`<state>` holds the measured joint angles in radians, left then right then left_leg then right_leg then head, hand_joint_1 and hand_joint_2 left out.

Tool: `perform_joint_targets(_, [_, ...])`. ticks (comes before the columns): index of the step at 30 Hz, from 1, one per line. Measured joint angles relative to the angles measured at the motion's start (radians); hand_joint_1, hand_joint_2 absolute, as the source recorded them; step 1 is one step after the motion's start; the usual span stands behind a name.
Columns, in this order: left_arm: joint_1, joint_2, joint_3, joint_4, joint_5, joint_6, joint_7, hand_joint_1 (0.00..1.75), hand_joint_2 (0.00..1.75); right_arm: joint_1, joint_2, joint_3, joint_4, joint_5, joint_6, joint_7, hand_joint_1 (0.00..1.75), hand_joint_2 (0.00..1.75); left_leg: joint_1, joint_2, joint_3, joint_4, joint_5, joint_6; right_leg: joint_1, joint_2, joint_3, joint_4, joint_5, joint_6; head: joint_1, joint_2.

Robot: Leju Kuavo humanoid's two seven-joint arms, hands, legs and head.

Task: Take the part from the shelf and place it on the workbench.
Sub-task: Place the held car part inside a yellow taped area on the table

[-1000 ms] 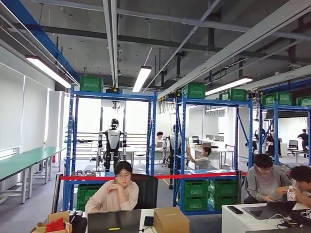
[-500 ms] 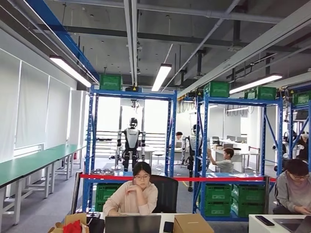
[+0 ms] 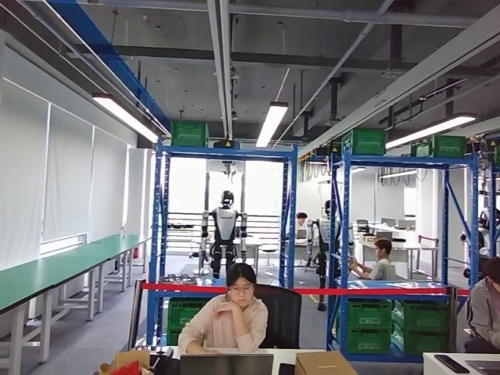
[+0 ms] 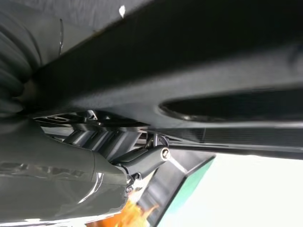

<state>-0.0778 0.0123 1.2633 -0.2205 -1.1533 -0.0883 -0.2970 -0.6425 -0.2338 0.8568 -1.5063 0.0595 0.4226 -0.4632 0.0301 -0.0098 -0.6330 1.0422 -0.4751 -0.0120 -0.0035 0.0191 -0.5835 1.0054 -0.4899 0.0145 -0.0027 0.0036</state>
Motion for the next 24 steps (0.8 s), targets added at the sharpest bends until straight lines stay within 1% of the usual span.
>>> perform_joint_targets(1, [0.001,0.000,0.000,0.000,0.000,0.001,0.000,0.00,1.75,0.006,0.001,-0.009,-0.009,0.021,-0.026,0.001,1.75,1.75,-0.001,0.000,0.000,-0.002,0.000,0.009,0.000,0.000,-0.004,0.003,-0.002,0.003,0.000,0.000])
perform_joint_targets(2, [0.003,0.000,0.001,0.000,0.001,0.002,0.000,0.00,1.75,0.012,0.003,-0.019,-0.019,0.045,-0.052,0.005,1.75,1.75,0.000,-0.001,0.000,-0.001,0.001,0.014,-0.001,-0.002,-0.003,0.006,-0.007,0.007,0.000,0.000])
perform_joint_targets(3, [0.005,0.000,0.001,0.000,0.001,0.002,-0.001,0.00,1.75,0.015,0.005,-0.030,-0.029,0.068,-0.076,0.012,1.75,1.75,0.000,-0.001,0.002,0.000,0.000,0.018,-0.003,-0.004,-0.007,0.018,-0.018,0.012,0.000,0.000])
perform_joint_targets(4, [0.005,0.000,0.001,0.000,0.001,0.002,-0.002,0.00,1.75,0.015,0.008,-0.041,-0.039,0.093,-0.099,0.021,1.75,1.75,0.001,-0.001,0.005,-0.001,-0.001,0.022,-0.004,-0.006,-0.019,0.048,-0.037,0.016,0.000,0.000])
perform_joint_targets(5, [0.004,0.000,0.001,0.000,0.001,0.002,-0.004,0.00,1.75,0.013,0.011,-0.053,-0.047,0.117,-0.120,0.031,1.75,1.75,0.001,0.000,0.007,-0.002,-0.003,0.026,-0.005,-0.010,-0.041,0.101,-0.065,0.020,0.000,0.000])
perform_joint_targets(7, [0.001,0.000,0.001,0.000,0.001,0.002,-0.008,0.00,1.75,0.006,0.017,-0.077,-0.055,0.159,-0.152,0.050,1.75,1.75,-0.001,0.000,0.010,-0.001,-0.005,0.031,-0.005,-0.014,-0.110,0.241,-0.124,0.023,0.000,0.000])
perform_joint_targets(8, [0.000,0.000,0.001,0.000,0.000,0.002,-0.010,0.00,1.75,0.000,0.020,-0.089,-0.055,0.181,-0.165,0.059,1.75,1.75,-0.003,0.000,0.012,-0.001,-0.006,0.032,-0.005,-0.014,-0.137,0.291,-0.137,0.022,0.000,0.000])
perform_joint_targets(9, [-0.001,0.000,0.001,0.000,-0.002,0.001,-0.012,0.00,1.75,-0.009,0.023,-0.102,-0.055,0.203,-0.176,0.068,1.75,1.75,-0.005,0.000,0.014,-0.001,-0.007,0.034,-0.004,-0.015,-0.146,0.305,-0.130,0.019,0.000,0.000])
perform_joint_targets(10, [-0.002,0.000,0.001,0.000,-0.005,-0.002,-0.015,0.00,1.75,-0.023,0.026,-0.117,-0.054,0.226,-0.186,0.078,1.75,1.75,-0.008,-0.001,0.017,-0.001,-0.008,0.035,-0.003,-0.014,-0.135,0.274,-0.103,0.013,0.000,0.000])
perform_joint_targets(11, [-0.002,-0.001,0.001,0.000,-0.009,-0.004,-0.019,0.00,1.75,-0.043,0.029,-0.133,-0.051,0.248,-0.194,0.089,1.75,1.75,-0.011,-0.001,0.020,-0.002,-0.009,0.035,0.001,-0.014,-0.106,0.209,-0.064,0.004,0.000,0.000])
perform_joint_targets(12, [-0.004,-0.002,0.000,0.000,-0.014,-0.006,-0.023,0.00,1.75,-0.069,0.033,-0.150,-0.046,0.267,-0.198,0.100,1.75,1.75,-0.013,-0.002,0.022,-0.003,-0.010,0.036,0.006,-0.014,-0.072,0.134,-0.030,-0.009,0.000,0.000])
perform_joint_targets(13, [-0.005,-0.004,0.000,0.000,-0.018,-0.009,-0.027,0.00,1.75,-0.097,0.038,-0.167,-0.038,0.285,-0.201,0.112,1.75,1.75,-0.015,-0.002,0.023,-0.003,-0.010,0.035,0.011,-0.014,-0.045,0.072,-0.004,-0.019,0.000,0.000])
perform_joint_targets(14, [-0.007,-0.006,-0.001,0.000,-0.022,-0.011,-0.031,0.00,1.75,-0.125,0.043,-0.182,-0.027,0.303,-0.203,0.124,1.75,1.75,-0.015,-0.002,0.023,-0.004,-0.010,0.032,0.016,-0.015,-0.028,0.033,0.009,-0.026,0.000,0.000])
perform_joint_targets(15, [-0.009,-0.007,-0.001,0.000,-0.026,-0.013,-0.035,0.00,1.75,-0.153,0.048,-0.194,-0.009,0.326,-0.206,0.138,1.75,1.75,-0.014,-0.001,0.022,-0.006,-0.009,0.028,0.019,-0.015,-0.022,0.019,0.010,-0.030,0.000,0.000])
perform_joint_targets(16, [-0.011,-0.007,-0.002,0.000,-0.029,-0.015,-0.039,0.00,1.75,-0.180,0.053,-0.205,0.013,0.353,-0.210,0.152,1.75,1.75,-0.013,-0.001,0.023,-0.009,-0.008,0.023,0.021,-0.016,-0.021,0.015,0.012,-0.031,0.000,0.000])
perform_joint_targets(17, [-0.013,-0.007,-0.002,0.000,-0.033,-0.017,-0.042,0.00,1.75,-0.208,0.059,-0.214,0.039,0.385,-0.216,0.167,1.75,1.75,-0.012,-0.001,0.024,-0.010,-0.009,0.018,0.019,-0.017,-0.018,0.007,0.016,-0.032,0.000,0.000])
perform_joint_targets(18, [-0.014,-0.008,-0.003,0.000,-0.036,-0.019,-0.044,0.00,1.75,-0.237,0.064,-0.220,0.068,0.416,-0.221,0.181,1.75,1.75,-0.013,0.000,0.022,-0.006,-0.015,0.014,0.016,-0.018,-0.015,-0.002,0.020,-0.034,0.000,0.000])
perform_joint_targets(19, [-0.017,-0.008,-0.004,0.000,-0.039,-0.021,-0.046,0.00,1.75,-0.263,0.070,-0.225,0.097,0.442,-0.226,0.192,1.75,1.75,-0.013,0.000,0.014,0.012,-0.030,0.010,0.013,-0.020,-0.012,-0.010,0.024,-0.035,0.000,0.000])
perform_joint_targets(20, [-0.019,-0.008,-0.006,0.000,-0.041,-0.022,-0.047,0.00,1.75,-0.287,0.076,-0.227,0.126,0.465,-0.230,0.201,1.75,1.75,-0.012,0.000,-0.003,0.053,-0.056,0.007,0.011,-0.022,-0.010,-0.017,0.028,-0.036,0.000,0.000])
perform_joint_targets(22, [-0.021,-0.009,-0.008,0.000,-0.045,-0.024,-0.047,0.00,1.75,-0.323,0.086,-0.226,0.183,0.505,-0.237,0.219,1.75,1.75,-0.011,0.000,-0.062,0.183,-0.117,0.000,0.012,-0.023,-0.009,-0.018,0.029,-0.038,0.000,0.000])
perform_joint_targets(23, [-0.022,-0.009,-0.010,0.000,-0.047,-0.025,-0.047,0.00,1.75,-0.336,0.090,-0.226,0.212,0.523,-0.240,0.227,1.75,1.75,-0.011,0.000,-0.088,0.238,-0.134,-0.003,0.013,-0.024,-0.009,-0.017,0.029,-0.038,0.000,0.000])
perform_joint_targets(24, [-0.022,-0.009,-0.011,0.000,-0.050,-0.025,-0.046,0.00,1.75,-0.349,0.094,-0.225,0.241,0.545,-0.243,0.237,1.75,1.75,-0.010,0.001,-0.100,0.260,-0.132,-0.006,0.013,-0.024,-0.009,-0.016,0.028,-0.037,0.000,0.000])
